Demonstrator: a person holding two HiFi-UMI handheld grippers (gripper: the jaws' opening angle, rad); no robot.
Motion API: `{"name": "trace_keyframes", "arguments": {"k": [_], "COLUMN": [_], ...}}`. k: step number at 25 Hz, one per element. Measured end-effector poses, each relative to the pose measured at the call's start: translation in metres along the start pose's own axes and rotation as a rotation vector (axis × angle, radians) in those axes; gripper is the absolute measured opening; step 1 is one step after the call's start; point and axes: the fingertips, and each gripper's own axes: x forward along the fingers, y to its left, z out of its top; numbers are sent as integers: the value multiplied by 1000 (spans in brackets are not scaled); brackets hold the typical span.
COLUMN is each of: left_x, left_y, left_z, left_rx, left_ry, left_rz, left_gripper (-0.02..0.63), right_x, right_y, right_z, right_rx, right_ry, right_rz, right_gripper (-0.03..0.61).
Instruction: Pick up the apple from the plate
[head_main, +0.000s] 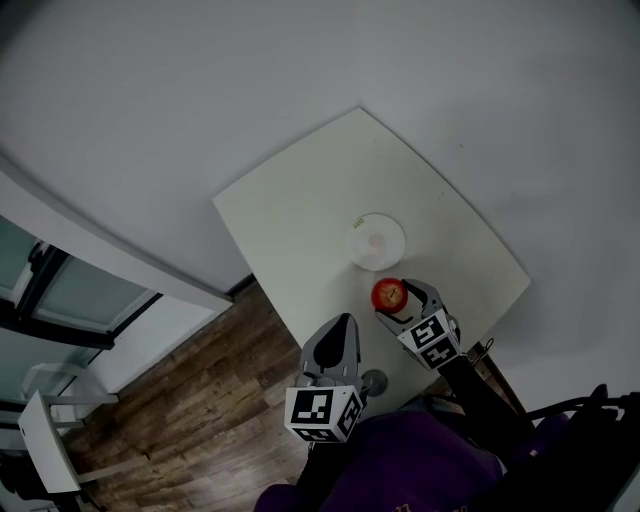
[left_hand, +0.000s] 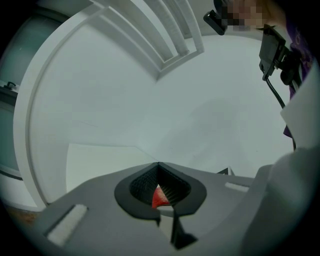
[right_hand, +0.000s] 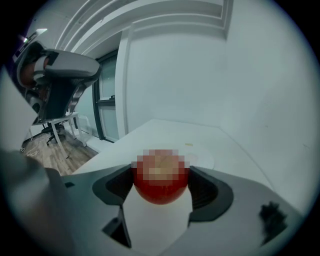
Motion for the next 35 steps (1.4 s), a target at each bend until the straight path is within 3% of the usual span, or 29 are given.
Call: {"name": "trace_keyframes", "arguments": {"k": [20,35], "left_x": [3,4], "left_y": [-5,-2], "left_z": [-7,-6], "left_rx": [-8,3], "left_ry": [3,9], "left_rz": [-3,-6], "left_gripper": [6,6], "right_x": [9,2], "right_y": [13,13], "right_z": [-32,-14], "right_rx": [20,-8], "right_ry": [53,-14], "right_rz": [49,60], "right_gripper": [341,341]}}
